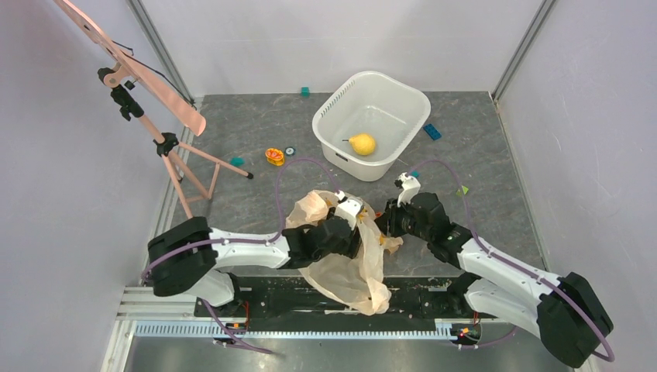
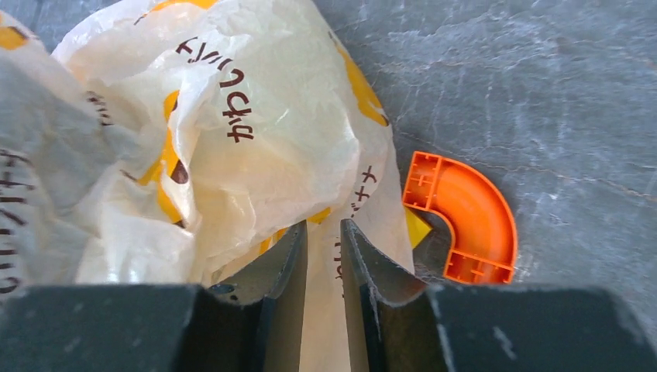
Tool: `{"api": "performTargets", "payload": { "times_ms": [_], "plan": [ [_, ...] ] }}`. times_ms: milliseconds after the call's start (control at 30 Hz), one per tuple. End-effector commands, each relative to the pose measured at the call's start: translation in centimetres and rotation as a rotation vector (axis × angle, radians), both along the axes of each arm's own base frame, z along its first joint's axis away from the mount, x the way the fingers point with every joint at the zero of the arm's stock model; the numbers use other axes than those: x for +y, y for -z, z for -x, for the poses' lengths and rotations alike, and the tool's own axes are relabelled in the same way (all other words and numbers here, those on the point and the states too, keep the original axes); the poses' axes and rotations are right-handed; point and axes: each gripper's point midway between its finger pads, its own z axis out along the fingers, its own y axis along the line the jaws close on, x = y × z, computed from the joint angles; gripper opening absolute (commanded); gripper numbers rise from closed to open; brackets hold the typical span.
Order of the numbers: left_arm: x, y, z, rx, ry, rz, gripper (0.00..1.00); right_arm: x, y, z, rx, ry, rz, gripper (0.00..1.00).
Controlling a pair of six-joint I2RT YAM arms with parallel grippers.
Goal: Take the fake fruits out of the plastic bag
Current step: Take out the fake fruit from the plastic bag.
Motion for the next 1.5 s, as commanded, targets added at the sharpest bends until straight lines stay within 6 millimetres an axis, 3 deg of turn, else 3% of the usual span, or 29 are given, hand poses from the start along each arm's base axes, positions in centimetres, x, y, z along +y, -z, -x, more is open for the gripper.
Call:
{"api": "performTargets", "payload": {
  "times_ms": [0,267,400,500,700,933,1067,1200,1300,1467],
  "plan": [
    [-0.1,-4.0,0.0,-0.015,0.016,0.000,0.53,-1.6,-0.5,-1.0,-0.055,0.075,0.047,0.25],
    [2.3,-6.0,2.8,0.104,0.068,-0.077,0.56,-3.0,-1.6,-1.5,-0.114,0.143,0.062,0.26],
    [4.8,-6.2,4.0,0.177,0.064,-0.221,0.55,-3.5,-1.7,-1.3,-0.119,0.153,0.076,0.27],
    [6.2,-7.5,4.9,0.208,0.073,-0.254,0.54,-3.8,-1.9,-1.3,-0.131,0.160,0.079,0.27],
    [6.8,-13.7,6.9,0.221,0.157,-0.145,0.56,-4.2,-1.9,-1.2,-0.140,0.170,0.086,0.27],
    [7.4,-22.0,7.2,0.148,0.223,-0.088,0.57,-4.6,-2.1,-1.2,-0.153,0.183,0.084,0.28],
    [7.1,-27.2,5.8,0.026,0.222,-0.027,0.61,-4.8,-2.2,-1.1,-0.160,0.191,0.085,0.28],
    [5.5,-29.4,3.1,-0.047,0.205,-0.046,0.62,-5.0,-2.2,-0.9,-0.158,0.189,0.091,0.29],
    [3.6,-30.0,0.3,-0.077,0.196,-0.035,0.62,-5.2,-2.1,-0.8,-0.158,0.195,0.099,0.29],
    [1.1,-27.8,-6.7,-0.036,0.125,-0.033,0.61,-5.8,-2.2,-0.7,-0.158,0.213,0.113,0.29]
  ]
}}
